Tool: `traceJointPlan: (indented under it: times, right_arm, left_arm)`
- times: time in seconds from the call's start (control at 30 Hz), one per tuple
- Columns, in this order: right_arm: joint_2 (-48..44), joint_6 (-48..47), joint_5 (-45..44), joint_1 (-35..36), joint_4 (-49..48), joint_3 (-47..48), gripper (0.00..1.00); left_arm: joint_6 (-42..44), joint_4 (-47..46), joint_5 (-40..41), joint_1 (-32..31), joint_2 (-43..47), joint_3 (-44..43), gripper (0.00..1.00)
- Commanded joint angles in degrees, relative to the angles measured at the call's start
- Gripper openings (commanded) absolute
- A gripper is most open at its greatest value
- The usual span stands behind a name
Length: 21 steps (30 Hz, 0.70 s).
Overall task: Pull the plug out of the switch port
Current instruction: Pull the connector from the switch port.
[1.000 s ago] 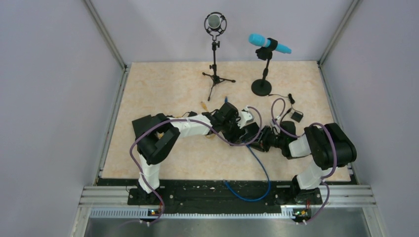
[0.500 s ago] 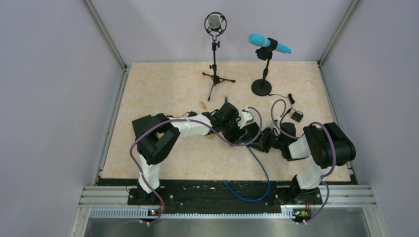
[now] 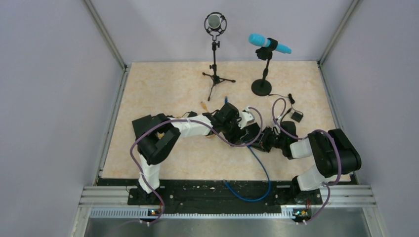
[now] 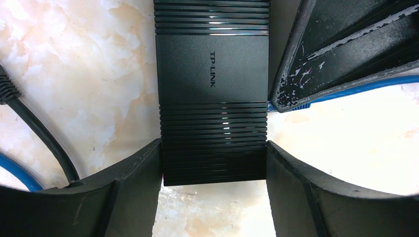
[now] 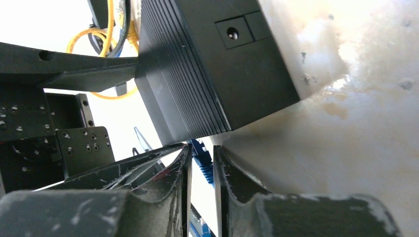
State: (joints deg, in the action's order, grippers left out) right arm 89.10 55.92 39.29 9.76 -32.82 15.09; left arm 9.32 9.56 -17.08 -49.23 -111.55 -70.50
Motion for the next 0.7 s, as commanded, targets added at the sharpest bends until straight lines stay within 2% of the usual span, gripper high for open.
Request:
traceJointPlan:
  times: [0.0,0.07,0.37,0.43,0.53,0.67]
  right_arm:
    - [-0.63,-2.96,-6.01,0.44,7.39,0.50,0.27]
    - [-0.19,-2.19,-5.70,0.45,6.44,0.99,0.34]
    - [4.33,-0.75,-4.00,1.14,2.05,1.44,0.35]
    - [5.59,-1.17,-4.09,1.69,1.73,1.39,0.33]
    - [7.50,-0.69,-3.75,2.19,-0.71,0.40,0.24]
    - [8.44,-0.31,-3.26,2.24,-2.38,-0.50,0.23]
  left_arm:
    - [-0.34,2.33,-2.02,-0.22,-1.12,0.92,0.64]
    - [-0.61,2.14,-2.24,-0.31,-1.06,0.91,0.64]
    - [-0.78,1.86,-2.43,-0.25,-1.11,0.77,0.64]
    - [-0.73,1.82,-2.36,-0.25,-1.11,0.76,0.64]
    - [-0.77,1.86,-2.43,-0.25,-1.19,0.74,0.64]
    - [-0.81,1.94,-2.32,-0.25,-1.30,0.79,0.64]
